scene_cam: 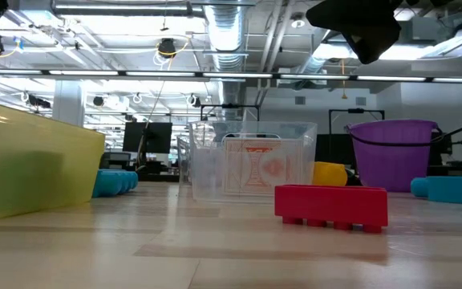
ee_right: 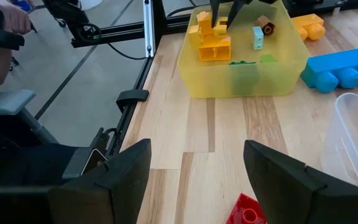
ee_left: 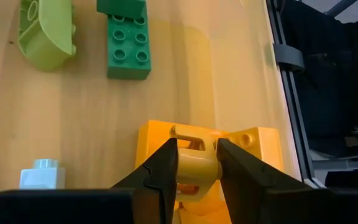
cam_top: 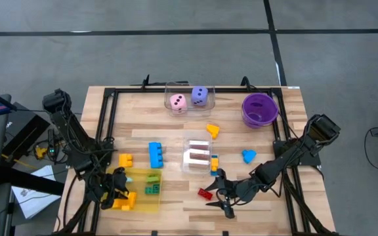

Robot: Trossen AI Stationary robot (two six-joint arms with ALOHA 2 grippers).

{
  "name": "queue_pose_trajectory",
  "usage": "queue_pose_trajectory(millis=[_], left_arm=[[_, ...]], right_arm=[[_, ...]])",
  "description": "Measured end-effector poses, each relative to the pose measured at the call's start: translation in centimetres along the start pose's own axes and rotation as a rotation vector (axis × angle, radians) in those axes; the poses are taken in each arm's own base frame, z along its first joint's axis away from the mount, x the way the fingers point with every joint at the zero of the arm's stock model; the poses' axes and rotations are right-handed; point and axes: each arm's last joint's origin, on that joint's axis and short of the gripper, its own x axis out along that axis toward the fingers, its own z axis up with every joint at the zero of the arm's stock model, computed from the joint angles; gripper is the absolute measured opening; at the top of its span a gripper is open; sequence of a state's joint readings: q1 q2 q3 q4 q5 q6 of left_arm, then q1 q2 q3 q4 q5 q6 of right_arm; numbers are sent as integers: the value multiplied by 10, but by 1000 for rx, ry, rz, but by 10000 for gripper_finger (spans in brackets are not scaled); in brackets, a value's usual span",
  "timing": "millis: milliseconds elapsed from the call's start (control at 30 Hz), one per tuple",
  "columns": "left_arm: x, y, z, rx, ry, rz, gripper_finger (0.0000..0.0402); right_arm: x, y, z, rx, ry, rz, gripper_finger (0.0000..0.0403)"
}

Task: Pick & Place Toys
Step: Put the yellow game piece into the yellow bin

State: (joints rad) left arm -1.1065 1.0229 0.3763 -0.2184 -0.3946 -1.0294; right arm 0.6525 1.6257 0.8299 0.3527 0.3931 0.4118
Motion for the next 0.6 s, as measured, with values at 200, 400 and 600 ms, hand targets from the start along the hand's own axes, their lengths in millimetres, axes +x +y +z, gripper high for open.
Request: queue_pose_trajectory(millis=[200,400,600], left_arm=[[0,0,0,0,0,0,95],[0,0,1,0,-17,8,108],[0,-1,2,-7,-30,-2,140]], right_arm=[[0,0,0,0,0,0,249],[0,0,0,0,0,0,249],[0,0,0,0,0,0,249]])
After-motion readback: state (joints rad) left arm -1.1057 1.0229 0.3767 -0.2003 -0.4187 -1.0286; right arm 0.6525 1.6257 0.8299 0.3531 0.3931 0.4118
